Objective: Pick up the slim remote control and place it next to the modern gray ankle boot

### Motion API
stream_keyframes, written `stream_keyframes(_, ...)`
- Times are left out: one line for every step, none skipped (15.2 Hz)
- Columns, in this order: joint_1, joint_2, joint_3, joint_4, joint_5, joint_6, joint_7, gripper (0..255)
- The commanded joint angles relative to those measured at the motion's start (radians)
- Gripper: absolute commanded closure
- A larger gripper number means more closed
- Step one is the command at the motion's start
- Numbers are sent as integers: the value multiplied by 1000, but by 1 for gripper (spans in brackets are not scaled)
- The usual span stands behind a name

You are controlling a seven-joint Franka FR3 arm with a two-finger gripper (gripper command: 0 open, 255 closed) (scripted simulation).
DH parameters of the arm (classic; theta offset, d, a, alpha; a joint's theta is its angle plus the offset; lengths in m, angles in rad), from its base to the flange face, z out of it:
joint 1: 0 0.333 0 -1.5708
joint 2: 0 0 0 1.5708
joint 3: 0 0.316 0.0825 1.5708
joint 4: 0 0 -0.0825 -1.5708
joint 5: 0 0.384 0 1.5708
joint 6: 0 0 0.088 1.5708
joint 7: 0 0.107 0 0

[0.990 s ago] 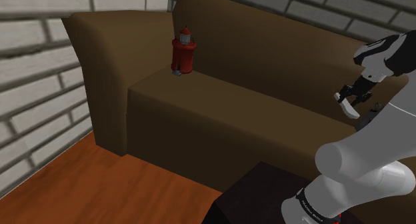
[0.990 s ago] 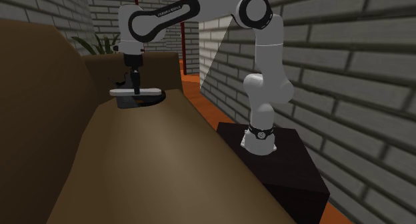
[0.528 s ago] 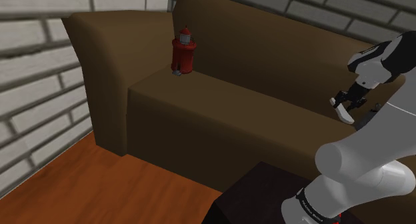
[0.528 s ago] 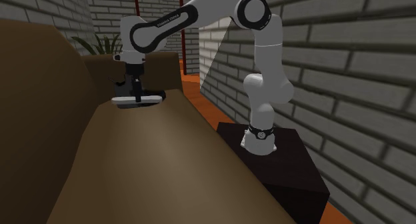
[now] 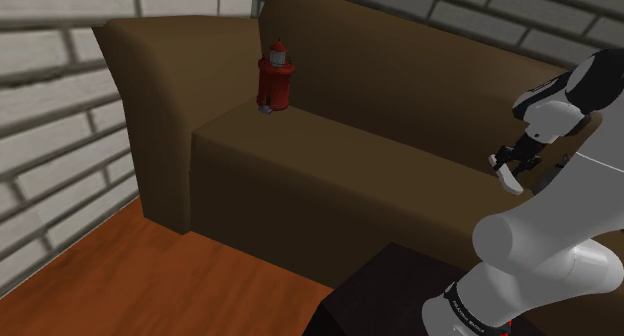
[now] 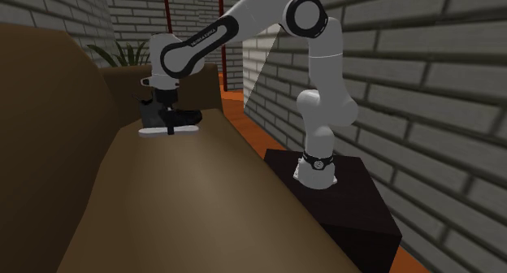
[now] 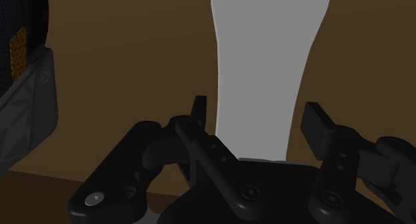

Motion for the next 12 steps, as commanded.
stream_keyframes(-3,17,2,-10,13,25,-9,255)
stream_keyframes(-4,24,4,-16,18,37,-12,255)
stream_keyframes(-5,31,5,-22,23,49,-16,255)
stream_keyframes(-6,38,6,-28,29,61,-20,255)
stream_keyframes(-7,41,7,-31,31,66,-22,255)
stream_keyframes(-7,41,7,-31,31,66,-22,255)
stream_keyframes(-7,41,7,-31,31,66,-22,255)
stream_keyframes(-7,41,7,-31,31,66,-22,255)
stream_keyframes(-7,41,7,-31,31,66,-22,255)
stream_keyframes(-7,41,7,-31,31,66,-22,255)
stream_keyframes(-7,41,7,-31,31,66,-22,255)
stream_keyframes(-7,41,7,-31,31,66,-22,255)
